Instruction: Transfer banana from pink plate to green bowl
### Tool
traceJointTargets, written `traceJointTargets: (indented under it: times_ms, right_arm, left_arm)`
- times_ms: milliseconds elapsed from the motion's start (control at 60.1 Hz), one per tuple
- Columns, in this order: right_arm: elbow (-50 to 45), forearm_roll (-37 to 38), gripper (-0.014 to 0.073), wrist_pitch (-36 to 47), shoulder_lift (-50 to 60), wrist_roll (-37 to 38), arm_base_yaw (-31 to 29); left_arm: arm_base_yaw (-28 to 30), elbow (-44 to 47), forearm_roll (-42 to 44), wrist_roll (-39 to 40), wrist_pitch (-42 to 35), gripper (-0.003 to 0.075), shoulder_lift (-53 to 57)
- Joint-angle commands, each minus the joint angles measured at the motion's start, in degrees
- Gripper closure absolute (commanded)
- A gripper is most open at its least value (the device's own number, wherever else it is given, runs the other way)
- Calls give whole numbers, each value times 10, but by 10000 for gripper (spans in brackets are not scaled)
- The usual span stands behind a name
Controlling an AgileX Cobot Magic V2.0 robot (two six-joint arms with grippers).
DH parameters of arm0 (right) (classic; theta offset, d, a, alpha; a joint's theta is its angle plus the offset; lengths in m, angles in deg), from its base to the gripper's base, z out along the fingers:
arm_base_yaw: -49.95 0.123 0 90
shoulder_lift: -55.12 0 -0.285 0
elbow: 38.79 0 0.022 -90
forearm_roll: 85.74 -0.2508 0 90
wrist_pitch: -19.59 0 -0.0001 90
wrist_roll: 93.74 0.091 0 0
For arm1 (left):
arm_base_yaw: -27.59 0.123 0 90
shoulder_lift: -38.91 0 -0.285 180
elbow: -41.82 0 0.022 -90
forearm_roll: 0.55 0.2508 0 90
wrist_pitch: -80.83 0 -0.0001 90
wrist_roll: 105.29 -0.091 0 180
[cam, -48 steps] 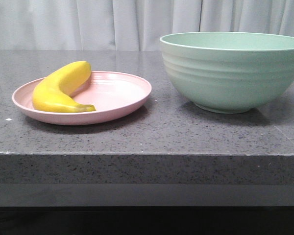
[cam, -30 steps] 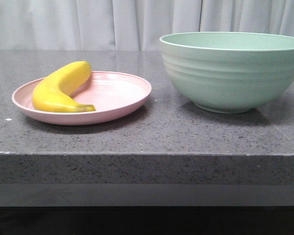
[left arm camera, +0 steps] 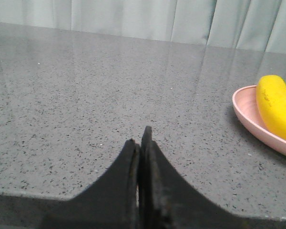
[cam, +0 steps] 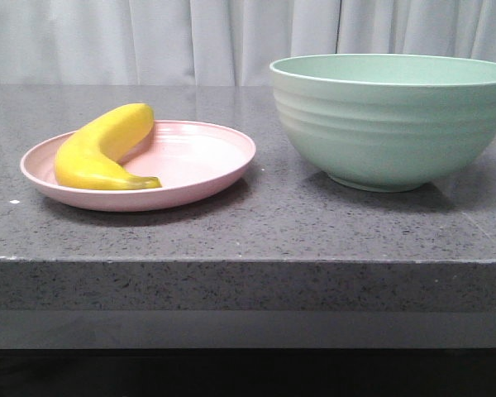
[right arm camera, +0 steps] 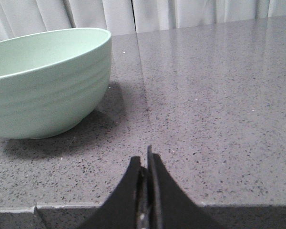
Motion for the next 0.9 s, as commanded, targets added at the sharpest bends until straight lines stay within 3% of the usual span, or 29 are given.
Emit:
traceJointTargets:
  times_ms: [0,449,599,765,881]
  right_arm:
    - [-1,5,652,46,13,-4,-4]
    - [10,4,652,86,13,-4,-4]
    - [81,5,652,22,7,-4,-4]
    - [191,5,653,-73,-53,-4,-4]
    - [247,6,653,-93,-118,-12,-4]
  left_arm:
    - [1,3,-4,1,-49,741,11]
    - [1,-38,-8,2,-81,741,8]
    - [1,-118,0,1,-75,741,-27]
    - [1,-226,0,1,9,741,-128]
    - [1,-277,0,0,36,741,-204]
